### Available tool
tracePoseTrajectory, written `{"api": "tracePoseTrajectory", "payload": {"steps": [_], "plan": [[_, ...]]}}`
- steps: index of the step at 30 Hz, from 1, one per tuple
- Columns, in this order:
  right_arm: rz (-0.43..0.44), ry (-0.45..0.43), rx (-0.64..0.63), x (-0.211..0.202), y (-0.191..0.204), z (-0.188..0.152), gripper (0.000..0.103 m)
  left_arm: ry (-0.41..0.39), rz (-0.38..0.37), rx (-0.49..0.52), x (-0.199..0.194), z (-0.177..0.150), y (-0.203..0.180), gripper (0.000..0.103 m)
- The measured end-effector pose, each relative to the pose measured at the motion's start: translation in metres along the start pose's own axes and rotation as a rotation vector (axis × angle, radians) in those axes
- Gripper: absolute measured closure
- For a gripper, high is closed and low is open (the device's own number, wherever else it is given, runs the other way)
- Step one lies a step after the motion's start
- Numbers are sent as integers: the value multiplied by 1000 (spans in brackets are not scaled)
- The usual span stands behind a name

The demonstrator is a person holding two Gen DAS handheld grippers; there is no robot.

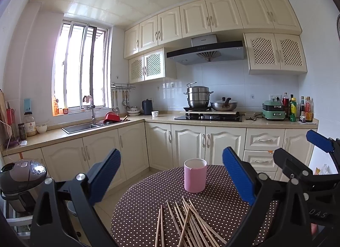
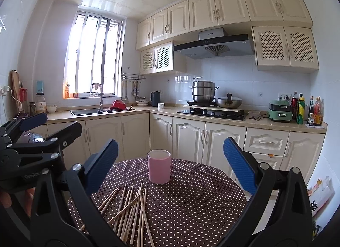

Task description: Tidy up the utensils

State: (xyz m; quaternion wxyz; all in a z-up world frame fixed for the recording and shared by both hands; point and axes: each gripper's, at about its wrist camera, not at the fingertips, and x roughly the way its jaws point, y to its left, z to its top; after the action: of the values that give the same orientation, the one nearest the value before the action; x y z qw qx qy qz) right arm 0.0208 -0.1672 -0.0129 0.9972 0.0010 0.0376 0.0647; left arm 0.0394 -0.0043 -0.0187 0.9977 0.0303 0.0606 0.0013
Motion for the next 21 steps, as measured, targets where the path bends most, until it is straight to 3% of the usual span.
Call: {"api": "tracePoseTrajectory", "payload": {"steps": [7, 14, 21], "plan": [[11, 13, -9, 7, 3, -5, 6, 28, 1, 2, 10, -4, 0, 8], [47, 99, 20, 30, 6, -19, 6, 94, 21, 10, 32, -14, 4, 8], [79, 216, 23, 62, 10, -40, 6, 266, 2, -19, 78, -43, 24, 8]]}}
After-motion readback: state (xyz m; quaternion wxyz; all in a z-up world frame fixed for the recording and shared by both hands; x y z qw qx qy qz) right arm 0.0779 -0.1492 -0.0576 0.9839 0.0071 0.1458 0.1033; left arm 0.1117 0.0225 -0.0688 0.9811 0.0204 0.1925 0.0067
